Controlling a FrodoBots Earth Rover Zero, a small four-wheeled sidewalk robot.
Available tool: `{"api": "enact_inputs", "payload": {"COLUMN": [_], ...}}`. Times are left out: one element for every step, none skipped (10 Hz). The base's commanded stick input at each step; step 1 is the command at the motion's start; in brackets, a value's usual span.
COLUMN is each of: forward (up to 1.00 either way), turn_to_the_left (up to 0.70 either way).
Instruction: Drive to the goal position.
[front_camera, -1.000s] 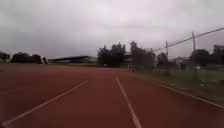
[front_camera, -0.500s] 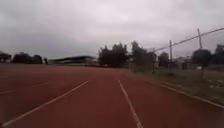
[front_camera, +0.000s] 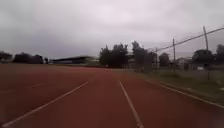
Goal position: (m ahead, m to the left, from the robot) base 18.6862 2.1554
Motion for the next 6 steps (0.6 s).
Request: {"api": "enact_inputs", "payload": {"forward": [0.7, 0.7, 0.7, 0.7, 0.7, 0.7], "turn_to_the_left": [0.0, 0.0, 0.0, 0.0, 0.0, 0.0]}}
